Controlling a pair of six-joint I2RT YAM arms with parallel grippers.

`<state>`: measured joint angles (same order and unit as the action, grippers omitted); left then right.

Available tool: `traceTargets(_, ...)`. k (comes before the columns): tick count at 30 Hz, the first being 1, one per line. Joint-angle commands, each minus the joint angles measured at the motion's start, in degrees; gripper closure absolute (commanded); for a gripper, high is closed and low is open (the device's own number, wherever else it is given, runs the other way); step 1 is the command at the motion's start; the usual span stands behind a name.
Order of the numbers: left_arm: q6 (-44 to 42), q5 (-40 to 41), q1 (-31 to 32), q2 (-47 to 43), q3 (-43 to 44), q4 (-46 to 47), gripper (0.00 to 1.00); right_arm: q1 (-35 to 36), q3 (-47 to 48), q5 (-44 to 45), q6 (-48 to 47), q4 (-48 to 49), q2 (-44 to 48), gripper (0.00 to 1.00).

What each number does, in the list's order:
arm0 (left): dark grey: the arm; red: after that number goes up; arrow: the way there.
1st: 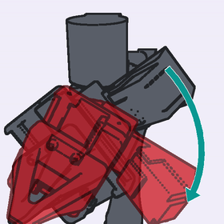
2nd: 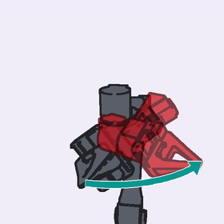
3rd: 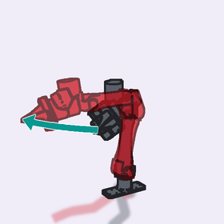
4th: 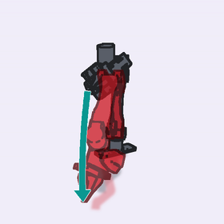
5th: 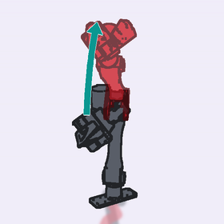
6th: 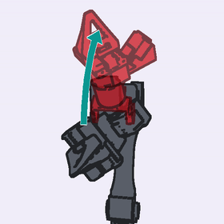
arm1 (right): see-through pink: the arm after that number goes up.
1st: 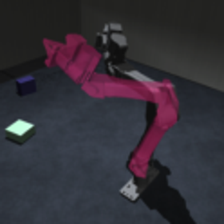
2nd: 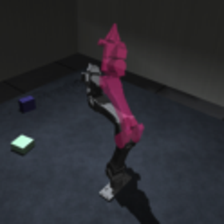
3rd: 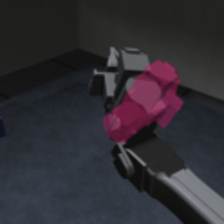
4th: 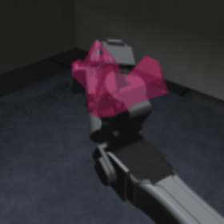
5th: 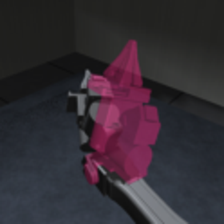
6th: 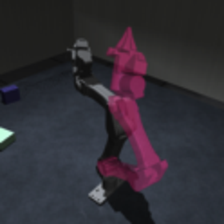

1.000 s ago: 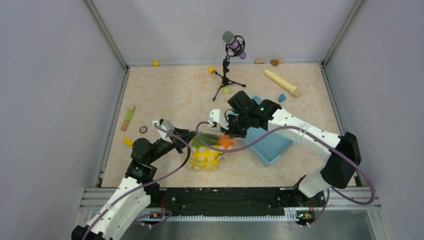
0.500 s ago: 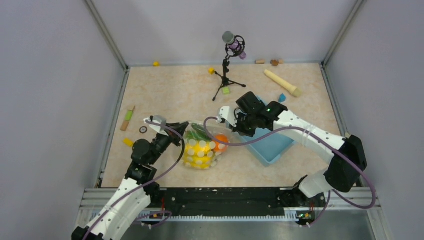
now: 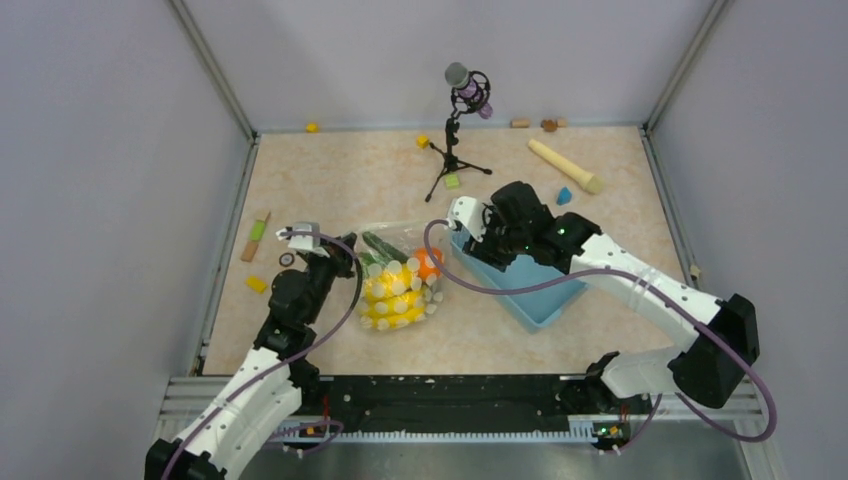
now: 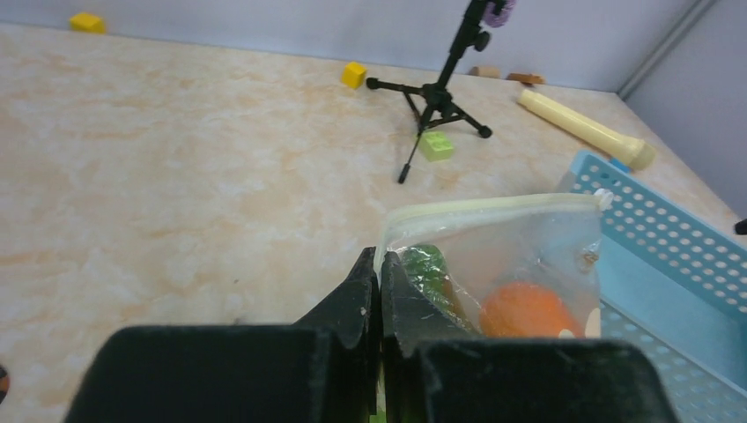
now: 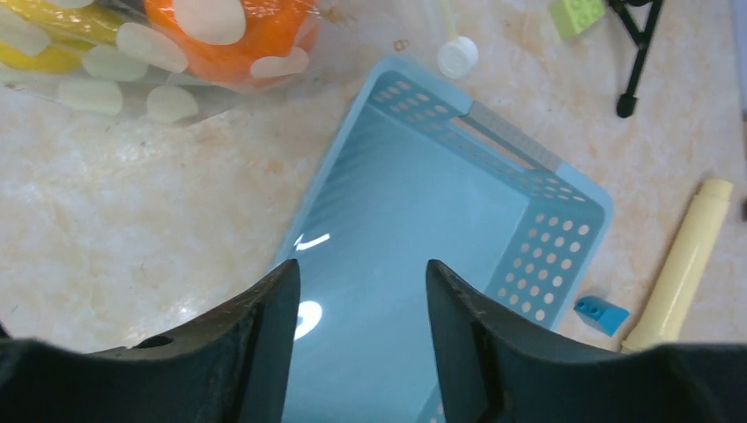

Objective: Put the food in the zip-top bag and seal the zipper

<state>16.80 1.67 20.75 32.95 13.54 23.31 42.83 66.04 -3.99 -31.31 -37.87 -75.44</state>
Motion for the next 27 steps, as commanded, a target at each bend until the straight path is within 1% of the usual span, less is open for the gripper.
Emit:
traceTargets(1,1.73,8.70,-0.32,2.90,4.65,1.25,1.00,-0.55,-2.41,8.53,3.67,8.80,4.82,0.42)
traceTargets(2,2.06,9.45,-0.29,4.28,5.36,0.77,1.00,-0.54,-3.66,11.83,4.49,11.01,6.37,0.36)
traceTargets(3,2.54,10.76,-0.34,5.40,5.96,0.39,1.00,-0.54,-4.99,13.13,5.50,13.72,8.06,0.31)
traceTargets(5,3.69,15.12,-0.32,7.58,7.15,-0.66,1.00,-0.59,-7.92,17.98,8.35,19.61,11.94,0.05)
traceTargets(6,4.63,17.81,-0.31,8.38,7.92,-1.85,1.00,-0.54,-9.60,20.49,10.27,22.82,14.20,0.01)
traceTargets(8,6.87,25.48,-0.29,9.19,9.50,-5.56,1.00,-0.55,-13.52,28.34,15.57,29.74,18.70,0.01)
traceTargets(11,9.03,33.27,-0.33,9.38,10.01,-7.81,1.00,-0.55,-19.91,41.77,28.18,34.76,25.72,0.01)
traceTargets(12,9.43,34.82,-0.36,9.48,10.12,-8.00,0.98,-0.55,-21.71,44.09,31.57,34.97,28.45,0.01)
traceTargets(15,10.53,36.85,-0.37,10.27,11.09,-9.89,0.92,-0.64,-25.98,45.20,38.04,34.22,32.99,0.01)
traceTargets(16,11.21,37.33,-0.43,10.44,11.81,-11.35,0.85,-0.58,-27.41,45.27,38.97,34.14,34.05,0.01)
traceTargets(17,11.99,38.06,-0.37,10.56,12.71,-13.48,0.70,-0.61,-28.90,46.11,39.52,34.19,35.14,0.01)
traceTargets(18,13.10,39.28,-0.43,10.49,13.80,-15.64,0.59,-0.64,-30.10,47.86,40.27,34.09,35.93,0.01)
traceTargets(19,14.33,40.89,-0.41,10.26,14.75,-18.22,0.39,-0.64,-30.85,50.19,41.42,33.70,36.54,0.01)
traceTargets(20,15.83,43.06,-0.45,9.89,15.69,-21.00,0.12,-0.64,-31.15,53.14,43.14,32.78,36.90,0.01)
traceTargets(21,17.37,45.06,-0.41,9.43,16.74,-24.02,0.04,-0.63,-30.88,55.68,45.37,31.03,37.11,0.01)
traceTargets(22,20.01,47.56,-0.38,8.62,18.40,-28.37,0.03,-0.66,-30.48,58.09,47.17,29.07,37.18,0.01)
traceTargets(24,22.07,49.23,-0.46,7.11,20.39,-34.07,0.03,-0.62,-29.59,59.28,51.48,24.82,37.28,0.01)
traceTargets(26,22.95,48.48,-0.48,5.00,21.60,-37.92,0.03,-0.62,-29.29,58.83,53.96,21.63,37.24,0.01)
traceTargets(27,22.60,47.49,-0.40,3.81,21.70,-38.36,0.03,-0.64,-29.44,58.31,53.99,21.14,37.33,0.01)
